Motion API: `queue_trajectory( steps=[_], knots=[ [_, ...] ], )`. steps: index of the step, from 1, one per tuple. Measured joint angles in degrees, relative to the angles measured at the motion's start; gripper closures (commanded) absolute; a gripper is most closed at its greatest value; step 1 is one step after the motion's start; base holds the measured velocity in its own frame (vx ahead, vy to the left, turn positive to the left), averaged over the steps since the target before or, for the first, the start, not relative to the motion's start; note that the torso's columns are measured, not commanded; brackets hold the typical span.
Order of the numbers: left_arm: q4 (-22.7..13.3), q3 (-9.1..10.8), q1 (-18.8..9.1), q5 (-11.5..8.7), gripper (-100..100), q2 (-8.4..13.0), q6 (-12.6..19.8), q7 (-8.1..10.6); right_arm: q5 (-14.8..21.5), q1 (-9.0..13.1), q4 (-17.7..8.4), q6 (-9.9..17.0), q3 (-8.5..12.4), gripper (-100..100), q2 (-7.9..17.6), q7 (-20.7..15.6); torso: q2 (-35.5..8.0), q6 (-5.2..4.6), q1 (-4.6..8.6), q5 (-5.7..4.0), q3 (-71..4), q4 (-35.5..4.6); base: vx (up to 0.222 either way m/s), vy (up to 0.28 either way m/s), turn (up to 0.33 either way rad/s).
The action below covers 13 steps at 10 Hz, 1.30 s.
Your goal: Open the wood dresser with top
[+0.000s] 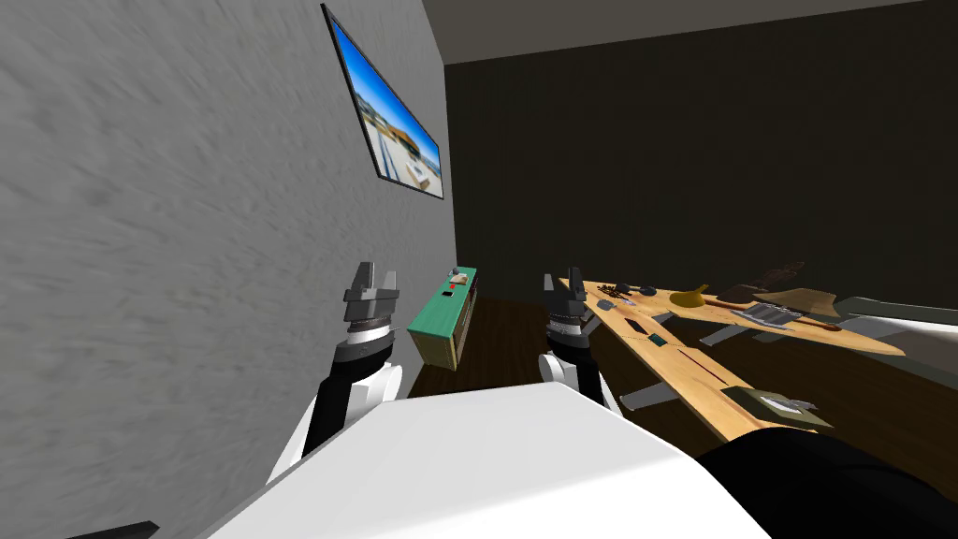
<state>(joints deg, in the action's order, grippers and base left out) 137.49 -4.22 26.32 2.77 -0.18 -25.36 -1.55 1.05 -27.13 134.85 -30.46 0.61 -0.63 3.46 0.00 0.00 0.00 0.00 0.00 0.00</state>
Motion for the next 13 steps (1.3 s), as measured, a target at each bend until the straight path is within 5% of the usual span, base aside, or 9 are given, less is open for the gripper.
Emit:
queue_trajectory(
  steps=[9,10,13],
  knots=[
    [0.0,0.0,0.0,0.0,0,0.0,0.0,0.0,0.0,0.0,0.0,0.0,0.0,0,0.0,0.0,-35.4,0.0,0.0,0.0,-70.7,-35.4,0.0,0.0,0.0],
    [0.0,0.0,0.0,0.0,-100,0.0,0.0,0.0,0.0,0.0,0.0,0.0,0.0,0,0.0,0.0,-39.6,0.0,0.0,0.0,-79.2,-39.6,0.01,-0.002,-0.026],
    [-1.9,0.07,-0.6,-0.2,-100,3.5,0.6,0.36,0.0,0.0,0.0,0.0,0.0,0,0.0,0.0,-42.2,0.0,0.01,0.0,-84.5,-42.2,0.01,-0.008,-0.057]
  ],
)
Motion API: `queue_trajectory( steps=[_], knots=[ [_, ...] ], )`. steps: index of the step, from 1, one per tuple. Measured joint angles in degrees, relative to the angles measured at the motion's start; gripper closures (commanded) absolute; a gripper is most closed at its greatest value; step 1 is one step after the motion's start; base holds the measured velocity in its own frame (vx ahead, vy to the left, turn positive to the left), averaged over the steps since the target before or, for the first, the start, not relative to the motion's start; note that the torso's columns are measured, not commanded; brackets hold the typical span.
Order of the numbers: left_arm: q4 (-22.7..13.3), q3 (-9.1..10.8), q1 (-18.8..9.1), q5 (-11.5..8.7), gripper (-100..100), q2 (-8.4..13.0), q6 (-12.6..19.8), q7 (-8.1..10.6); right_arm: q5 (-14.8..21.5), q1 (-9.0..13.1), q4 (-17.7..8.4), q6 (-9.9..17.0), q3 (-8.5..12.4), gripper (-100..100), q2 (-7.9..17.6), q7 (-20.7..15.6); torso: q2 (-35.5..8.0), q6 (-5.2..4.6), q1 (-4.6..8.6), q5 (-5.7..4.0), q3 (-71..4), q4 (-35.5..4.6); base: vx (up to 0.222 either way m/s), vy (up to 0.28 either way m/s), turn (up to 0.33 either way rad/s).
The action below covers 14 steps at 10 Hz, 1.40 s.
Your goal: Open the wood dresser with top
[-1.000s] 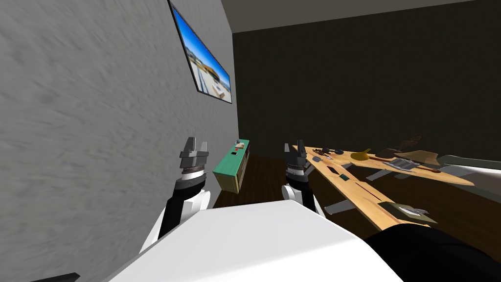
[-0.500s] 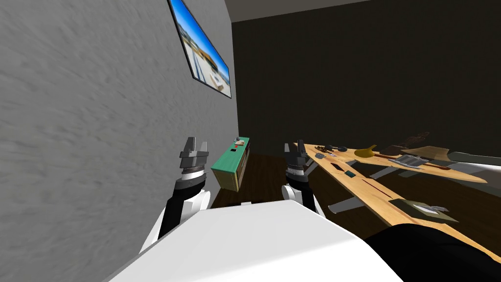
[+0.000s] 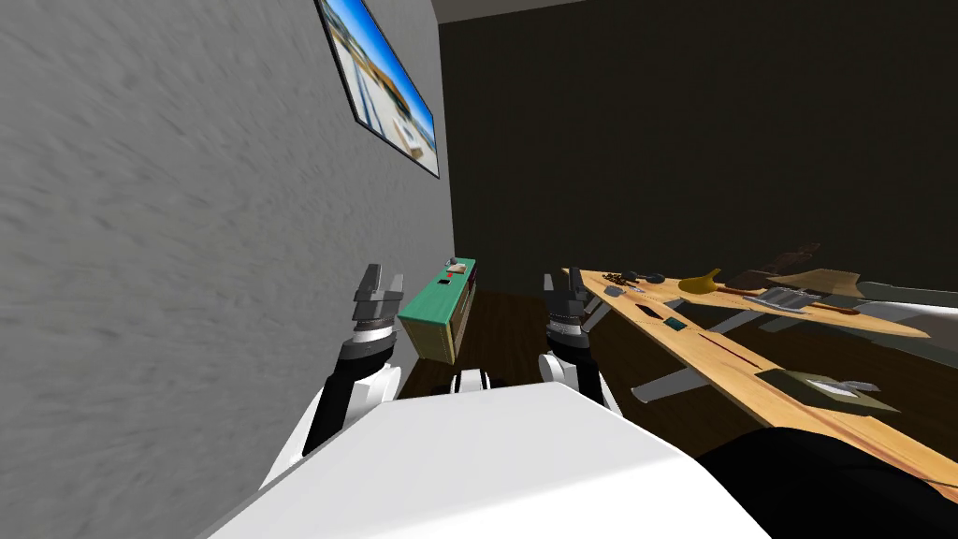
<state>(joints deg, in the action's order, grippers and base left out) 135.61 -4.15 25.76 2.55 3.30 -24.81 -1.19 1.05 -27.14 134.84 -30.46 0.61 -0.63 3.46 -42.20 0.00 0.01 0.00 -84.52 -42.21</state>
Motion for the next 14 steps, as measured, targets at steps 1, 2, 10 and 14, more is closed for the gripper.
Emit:
queue_trajectory(
  steps=[1,2,10,14],
  knots=[
    [-0.8,0.27,0.0,-0.3,-100,1.3,0.3,0.4,0.0,0.0,0.0,0.0,0.0,0,0.0,0.0,0.0,0.0,0.0,0.0,0.0,0.0,0.018,-0.011,-0.068],
    [-2.5,0.4,-0.7,-0.4,-100,2.3,0.6,0.69,0.0,0.0,0.0,0.0,0.0,0,0.0,0.0,0.0,-0.01,0.01,0.0,-0.1,-0.1,0.02,-0.013,-0.077],
    [-14.9,0.57,-4.8,-1.8,-100,5.6,5.4,3.23,0.0,0.0,0.0,0.0,0.0,0,0.0,0.0,-0.1,-0.01,-0.01,0.0,0.0,-0.1,0.026,-0.013,-0.094],
    [-20.1,0.61,-7.0,-2.3,-100,5.7,7.9,4.21,0.0,0.0,0.0,0.0,0.0,0,0.0,0.0,-0.1,0.01,-0.01,0.0,0.0,-0.1,0.025,-0.011,-0.093]
  ],
)
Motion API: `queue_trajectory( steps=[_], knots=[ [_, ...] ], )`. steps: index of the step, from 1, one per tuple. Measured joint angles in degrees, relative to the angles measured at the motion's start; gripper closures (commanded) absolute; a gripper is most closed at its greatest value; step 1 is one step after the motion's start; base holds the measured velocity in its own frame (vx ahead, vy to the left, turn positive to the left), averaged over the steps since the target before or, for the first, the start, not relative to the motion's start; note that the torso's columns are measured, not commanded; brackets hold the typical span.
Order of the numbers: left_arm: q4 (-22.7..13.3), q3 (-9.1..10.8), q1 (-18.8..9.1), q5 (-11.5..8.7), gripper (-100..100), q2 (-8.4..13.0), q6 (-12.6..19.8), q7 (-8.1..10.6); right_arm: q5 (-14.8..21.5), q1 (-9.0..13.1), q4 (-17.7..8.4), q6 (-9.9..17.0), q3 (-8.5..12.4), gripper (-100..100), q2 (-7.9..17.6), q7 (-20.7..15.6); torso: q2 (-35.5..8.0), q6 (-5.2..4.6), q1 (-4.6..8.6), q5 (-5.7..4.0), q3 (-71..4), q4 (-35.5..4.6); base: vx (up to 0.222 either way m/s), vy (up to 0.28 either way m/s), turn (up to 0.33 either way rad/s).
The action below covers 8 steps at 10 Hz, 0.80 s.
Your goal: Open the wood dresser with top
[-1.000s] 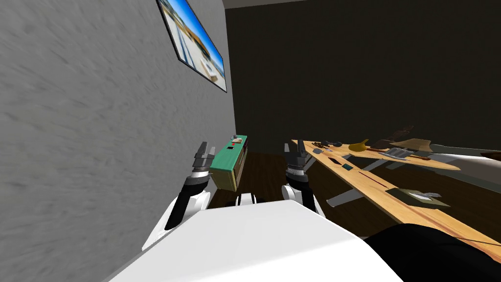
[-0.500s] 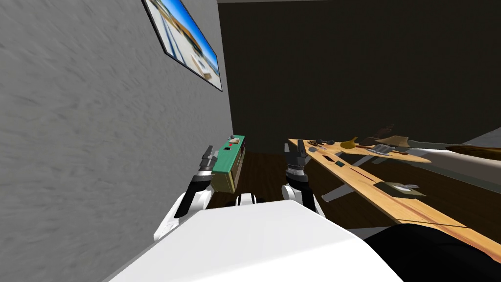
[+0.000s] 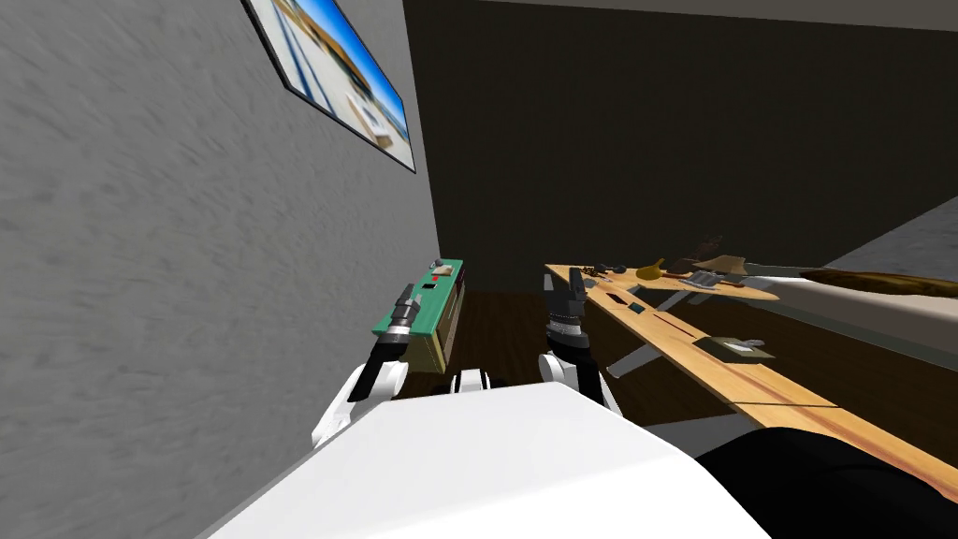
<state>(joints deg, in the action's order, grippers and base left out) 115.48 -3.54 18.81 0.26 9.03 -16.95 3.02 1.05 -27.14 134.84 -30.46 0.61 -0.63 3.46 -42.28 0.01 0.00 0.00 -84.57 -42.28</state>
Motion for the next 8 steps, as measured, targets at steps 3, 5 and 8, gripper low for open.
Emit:
queue_trajectory(
  steps=[3,5,8],
  knots=[
    [-5.2,0.26,-1.5,-0.6,-100,0.4,1.1,1.15,0.0,0.0,0.0,0.0,0.0,0,0.0,0.0,0.0,0.0,-0.01,0.0,0.0,0.0,0.029,-0.014,-0.095],
    [-7.5,0.44,-2.2,-1.0,-100,0.6,2.5,1.82,0.0,0.0,0.0,0.0,0.0,0,0.0,0.0,0.0,0.0,-0.01,0.0,0.0,0.0,0.019,-0.006,-0.084],
    [-12.1,0.8,-4.1,-1.6,-100,0.9,3.9,2.82,0.0,0.0,0.0,0.0,0.0,0,0.0,0.0,0.0,-0.03,0.02,0.0,0.0,0.0,0.02,-0.007,-0.064]
  ],
)
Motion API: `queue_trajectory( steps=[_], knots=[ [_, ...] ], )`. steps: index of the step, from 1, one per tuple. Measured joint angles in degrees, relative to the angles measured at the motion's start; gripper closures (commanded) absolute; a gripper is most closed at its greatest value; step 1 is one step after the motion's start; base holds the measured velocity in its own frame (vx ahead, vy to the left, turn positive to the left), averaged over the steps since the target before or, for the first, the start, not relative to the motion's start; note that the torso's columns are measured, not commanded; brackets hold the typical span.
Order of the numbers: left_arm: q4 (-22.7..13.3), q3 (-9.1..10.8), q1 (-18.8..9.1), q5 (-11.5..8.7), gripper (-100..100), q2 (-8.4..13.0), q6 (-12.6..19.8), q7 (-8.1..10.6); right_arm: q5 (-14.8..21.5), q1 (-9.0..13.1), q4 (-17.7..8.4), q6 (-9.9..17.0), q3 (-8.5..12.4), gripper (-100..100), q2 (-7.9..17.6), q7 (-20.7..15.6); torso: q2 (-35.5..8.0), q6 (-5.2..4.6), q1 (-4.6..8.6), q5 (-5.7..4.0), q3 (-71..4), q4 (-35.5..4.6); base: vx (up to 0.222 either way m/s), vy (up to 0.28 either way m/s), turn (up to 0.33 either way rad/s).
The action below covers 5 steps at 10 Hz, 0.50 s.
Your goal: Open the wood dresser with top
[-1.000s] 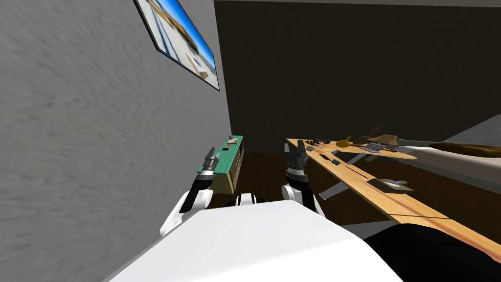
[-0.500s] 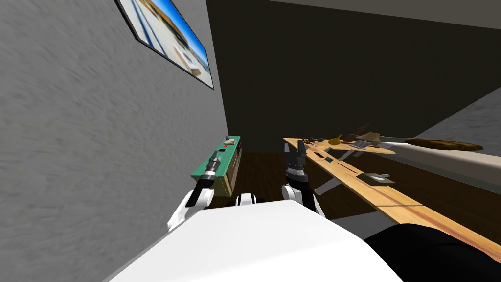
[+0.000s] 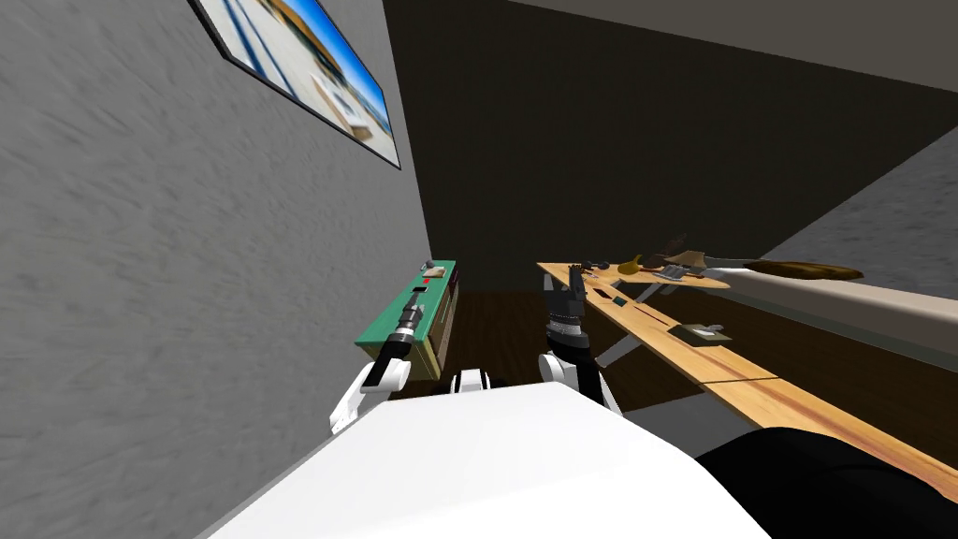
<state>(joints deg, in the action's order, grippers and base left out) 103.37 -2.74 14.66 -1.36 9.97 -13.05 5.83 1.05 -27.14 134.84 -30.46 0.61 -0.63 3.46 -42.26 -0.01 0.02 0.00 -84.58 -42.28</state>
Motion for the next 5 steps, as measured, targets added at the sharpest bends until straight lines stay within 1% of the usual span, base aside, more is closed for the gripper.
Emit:
queue_trajectory(
  steps=[1,2,3,4,5],
  knots=[
    [-1.3,0.01,-0.1,-0.1,-100,0.1,0.2,0.23,0.0,0.0,0.0,0.0,0.0,0,0.0,0.0,0.0,0.03,-0.01,0.0,0.0,0.0,0.025,-0.01,-0.107],
    [-3.2,0.16,-0.9,-0.4,-100,0.3,0.6,0.64,0.0,0.0,0.0,0.0,0.0,0,0.0,0.0,0.0,0.0,-0.01,0.0,0.0,0.0,0.029,-0.009,-0.191],
    [-5.6,0.14,-1.9,-0.4,-100,-0.2,1.3,0.87,0.0,0.0,0.0,0.0,0.0,0,0.0,0.0,0.0,-0.01,-0.01,0.0,0.0,0.0,0.027,-0.004,-0.047],
    [-6.1,0.15,-1.8,-0.6,-100,0.0,2.4,1.16,0.0,0.0,0.0,0.0,0.0,0,0.0,0.0,0.0,0.05,-0.04,0.0,0.0,0.0,0.033,-0.011,-0.067],
    [-8.2,0.42,-2.9,-1.1,-100,0.6,3.0,1.81,0.0,0.0,0.0,0.0,0.0,0,0.0,0.0,0.0,0.0,-0.03,0.01,0.0,0.0,0.024,-0.007,-0.055]
  ],
)
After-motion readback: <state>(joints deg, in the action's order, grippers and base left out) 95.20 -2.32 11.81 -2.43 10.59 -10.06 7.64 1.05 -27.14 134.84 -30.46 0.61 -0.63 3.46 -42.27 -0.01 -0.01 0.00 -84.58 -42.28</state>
